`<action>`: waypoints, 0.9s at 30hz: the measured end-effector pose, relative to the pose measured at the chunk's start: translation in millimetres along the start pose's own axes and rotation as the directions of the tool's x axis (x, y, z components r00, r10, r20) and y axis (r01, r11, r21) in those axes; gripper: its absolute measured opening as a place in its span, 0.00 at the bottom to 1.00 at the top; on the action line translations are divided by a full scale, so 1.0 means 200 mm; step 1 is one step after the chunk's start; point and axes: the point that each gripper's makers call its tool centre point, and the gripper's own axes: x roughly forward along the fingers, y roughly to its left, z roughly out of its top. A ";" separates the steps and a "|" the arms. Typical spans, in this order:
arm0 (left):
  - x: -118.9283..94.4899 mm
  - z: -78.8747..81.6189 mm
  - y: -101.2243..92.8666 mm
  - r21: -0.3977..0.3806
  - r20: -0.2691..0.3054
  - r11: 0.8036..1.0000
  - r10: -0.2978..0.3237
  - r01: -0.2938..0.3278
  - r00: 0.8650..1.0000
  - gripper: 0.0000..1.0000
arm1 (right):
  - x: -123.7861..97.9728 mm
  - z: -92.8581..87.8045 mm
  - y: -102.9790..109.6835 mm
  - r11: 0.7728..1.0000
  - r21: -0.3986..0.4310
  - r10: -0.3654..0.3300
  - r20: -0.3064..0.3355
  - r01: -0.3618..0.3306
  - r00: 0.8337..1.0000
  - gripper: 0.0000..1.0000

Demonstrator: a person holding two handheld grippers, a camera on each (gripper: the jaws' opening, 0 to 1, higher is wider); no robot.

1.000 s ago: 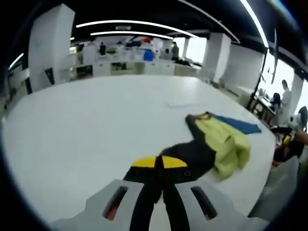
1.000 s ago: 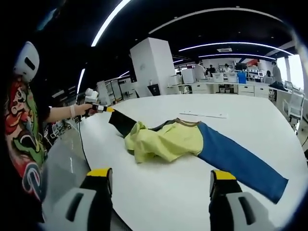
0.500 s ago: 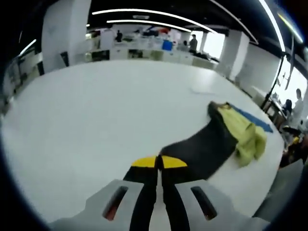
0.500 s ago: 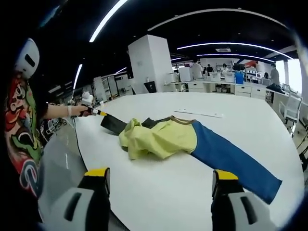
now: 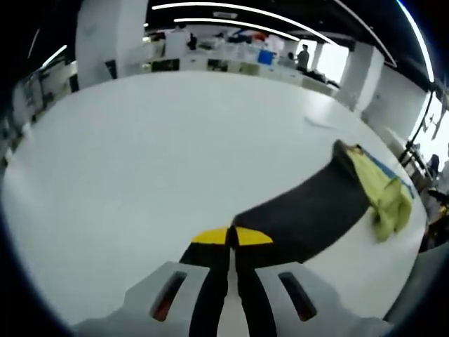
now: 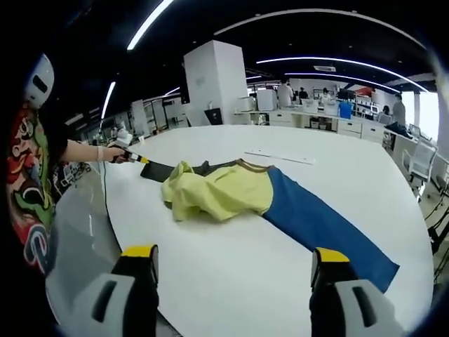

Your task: Fold the garment on the visible template until the final outline fits inside the template.

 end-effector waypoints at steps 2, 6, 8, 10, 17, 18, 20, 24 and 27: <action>0.01 -0.02 0.02 0.002 -0.017 1.000 0.009 -0.009 1.000 0.00 | 0.00 -0.01 0.00 1.000 0.002 0.000 -0.008 0.000 1.000 0.90; 0.08 -0.04 0.09 -0.005 -0.053 0.999 0.042 -0.042 0.998 0.00 | 0.00 -0.03 -0.01 1.000 0.007 -0.005 -0.025 0.005 1.000 0.90; 0.07 -0.05 0.10 -0.016 -0.062 0.998 0.054 -0.055 0.997 0.00 | -0.01 -0.04 -0.01 1.000 0.004 -0.009 -0.030 0.009 1.000 0.90; 0.11 -0.06 0.15 -0.032 -0.076 0.996 0.079 -0.081 0.994 0.00 | -0.01 -0.04 -0.02 1.000 0.010 -0.012 -0.033 0.012 0.999 0.90; 0.12 -0.05 0.24 -0.071 -0.083 0.985 0.151 -0.157 0.985 0.00 | -0.02 -0.07 -0.02 1.000 0.016 -0.020 -0.047 0.021 0.999 0.89; 0.12 -0.04 0.24 -0.085 -0.084 0.983 0.154 -0.161 0.985 0.00 | -0.02 -0.07 -0.01 1.000 0.016 -0.021 -0.047 0.022 0.999 0.89; 0.13 -0.03 0.25 -0.061 -0.089 0.985 0.159 -0.164 0.983 0.00 | -0.01 -0.07 0.00 1.000 0.017 -0.023 -0.054 0.024 0.998 0.89; 0.16 0.00 0.28 -0.049 -0.093 0.981 0.183 -0.188 0.979 0.00 | -0.01 -0.08 0.01 0.999 0.020 -0.029 -0.062 0.030 0.998 0.89; 0.18 0.01 0.32 -0.028 -0.097 0.980 0.193 -0.196 0.976 0.00 | -0.01 -0.07 0.02 0.999 0.023 -0.031 -0.061 0.033 0.998 0.89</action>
